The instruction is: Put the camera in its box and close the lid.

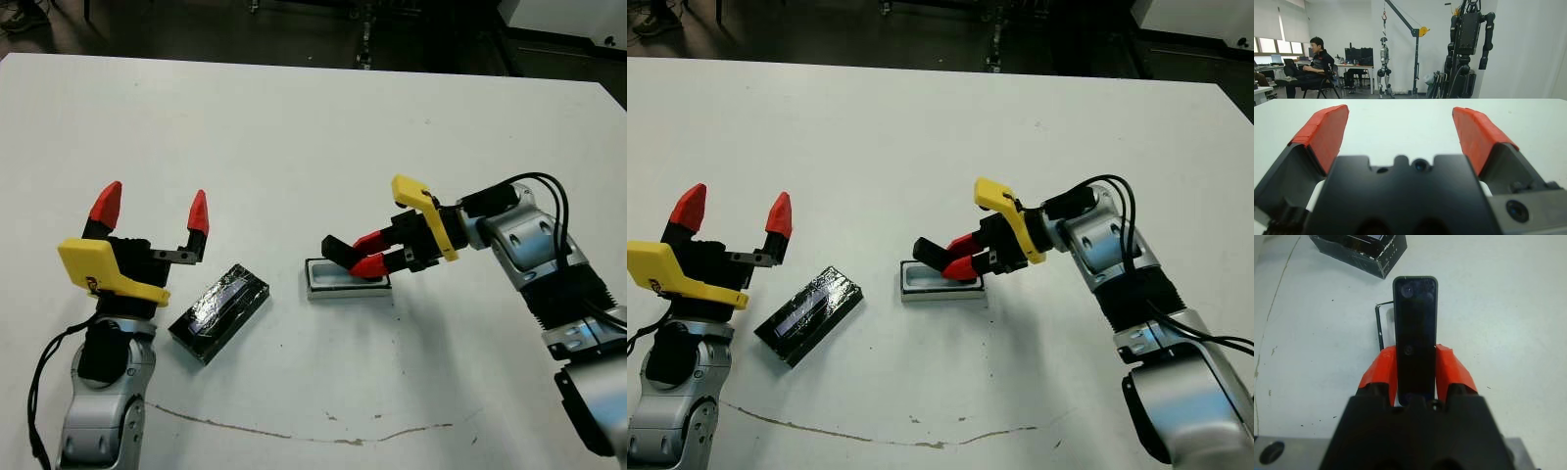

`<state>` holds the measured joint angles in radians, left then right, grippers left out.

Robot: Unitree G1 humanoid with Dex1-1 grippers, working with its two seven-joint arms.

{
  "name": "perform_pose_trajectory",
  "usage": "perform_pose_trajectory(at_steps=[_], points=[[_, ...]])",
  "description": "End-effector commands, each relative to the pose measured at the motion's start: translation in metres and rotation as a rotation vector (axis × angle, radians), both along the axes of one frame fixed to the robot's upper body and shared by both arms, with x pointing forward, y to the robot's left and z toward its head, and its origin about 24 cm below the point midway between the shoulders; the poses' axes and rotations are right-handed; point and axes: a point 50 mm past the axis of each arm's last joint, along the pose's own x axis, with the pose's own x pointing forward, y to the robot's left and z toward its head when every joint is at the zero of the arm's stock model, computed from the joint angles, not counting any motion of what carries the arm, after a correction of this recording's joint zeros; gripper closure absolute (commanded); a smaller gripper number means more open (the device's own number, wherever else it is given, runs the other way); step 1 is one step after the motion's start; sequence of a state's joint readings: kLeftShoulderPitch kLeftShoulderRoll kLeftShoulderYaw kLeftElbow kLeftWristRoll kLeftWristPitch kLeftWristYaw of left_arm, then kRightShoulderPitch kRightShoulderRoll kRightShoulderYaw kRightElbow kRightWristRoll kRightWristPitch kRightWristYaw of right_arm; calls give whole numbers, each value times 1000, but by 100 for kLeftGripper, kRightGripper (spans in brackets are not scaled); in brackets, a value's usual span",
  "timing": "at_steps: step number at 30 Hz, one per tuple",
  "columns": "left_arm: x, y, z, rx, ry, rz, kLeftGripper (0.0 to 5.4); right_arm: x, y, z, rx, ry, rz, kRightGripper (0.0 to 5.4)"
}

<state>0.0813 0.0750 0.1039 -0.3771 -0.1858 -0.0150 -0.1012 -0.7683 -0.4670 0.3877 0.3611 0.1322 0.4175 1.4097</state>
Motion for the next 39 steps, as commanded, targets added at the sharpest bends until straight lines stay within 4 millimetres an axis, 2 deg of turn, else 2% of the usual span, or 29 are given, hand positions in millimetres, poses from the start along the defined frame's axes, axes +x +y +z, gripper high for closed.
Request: perform_pose_trajectory(at_steps=[1, 39], points=[[-2, 1, -5, -7, 24, 1, 0, 1, -11, 5, -34, -19, -21, 374], [-2, 1, -5, -2, 23, 2, 0, -5, -14, -5, -167, -47, 84, 374]])
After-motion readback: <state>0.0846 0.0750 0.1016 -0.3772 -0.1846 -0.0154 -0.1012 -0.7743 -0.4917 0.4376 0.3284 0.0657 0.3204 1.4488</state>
